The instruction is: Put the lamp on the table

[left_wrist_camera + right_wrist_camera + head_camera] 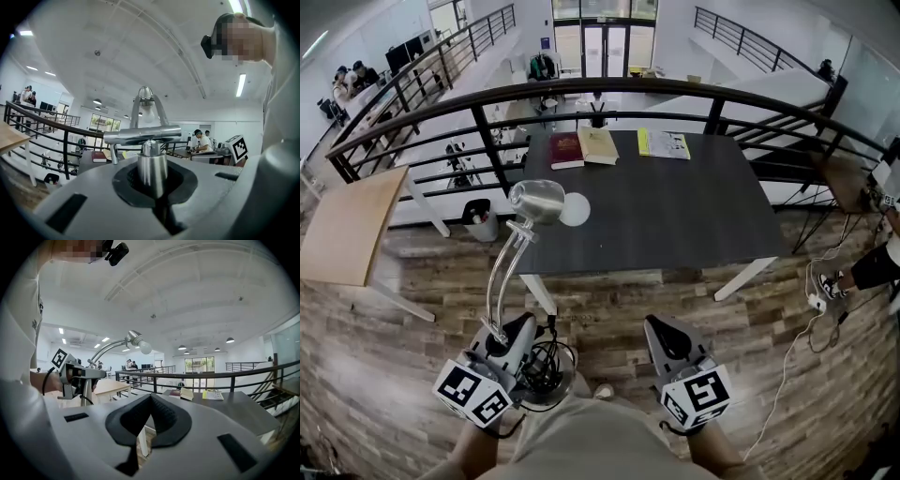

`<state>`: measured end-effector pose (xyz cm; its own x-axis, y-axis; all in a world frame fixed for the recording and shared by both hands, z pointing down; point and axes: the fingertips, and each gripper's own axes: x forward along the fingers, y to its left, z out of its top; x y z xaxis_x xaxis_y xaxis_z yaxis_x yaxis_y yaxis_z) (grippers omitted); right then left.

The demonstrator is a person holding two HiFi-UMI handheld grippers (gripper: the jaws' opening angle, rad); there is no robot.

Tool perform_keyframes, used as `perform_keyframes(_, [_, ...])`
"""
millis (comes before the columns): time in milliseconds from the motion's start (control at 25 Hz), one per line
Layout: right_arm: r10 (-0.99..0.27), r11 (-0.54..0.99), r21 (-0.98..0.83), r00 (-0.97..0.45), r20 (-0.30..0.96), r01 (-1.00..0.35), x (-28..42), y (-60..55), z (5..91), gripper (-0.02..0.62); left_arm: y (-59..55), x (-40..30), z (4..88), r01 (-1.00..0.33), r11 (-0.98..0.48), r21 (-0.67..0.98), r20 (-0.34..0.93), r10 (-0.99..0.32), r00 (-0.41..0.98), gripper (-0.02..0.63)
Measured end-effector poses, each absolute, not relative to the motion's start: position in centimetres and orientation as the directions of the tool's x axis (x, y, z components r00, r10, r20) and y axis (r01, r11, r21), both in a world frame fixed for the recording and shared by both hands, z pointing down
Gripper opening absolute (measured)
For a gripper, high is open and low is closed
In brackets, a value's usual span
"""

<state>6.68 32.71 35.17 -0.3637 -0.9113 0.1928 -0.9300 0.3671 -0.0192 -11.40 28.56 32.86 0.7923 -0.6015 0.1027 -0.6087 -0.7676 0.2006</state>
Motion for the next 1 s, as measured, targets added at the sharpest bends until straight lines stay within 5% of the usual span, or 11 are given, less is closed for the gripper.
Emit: perform_keyframes(1000, [-0.901,0.361,-0.004,-0.351,0.254,-0.932,9.8,17.6,38.4,-0.002,12.9,-7.9,36.1,-0.588,-0.77,0.246,0.114,-0.58,0.807,0.002])
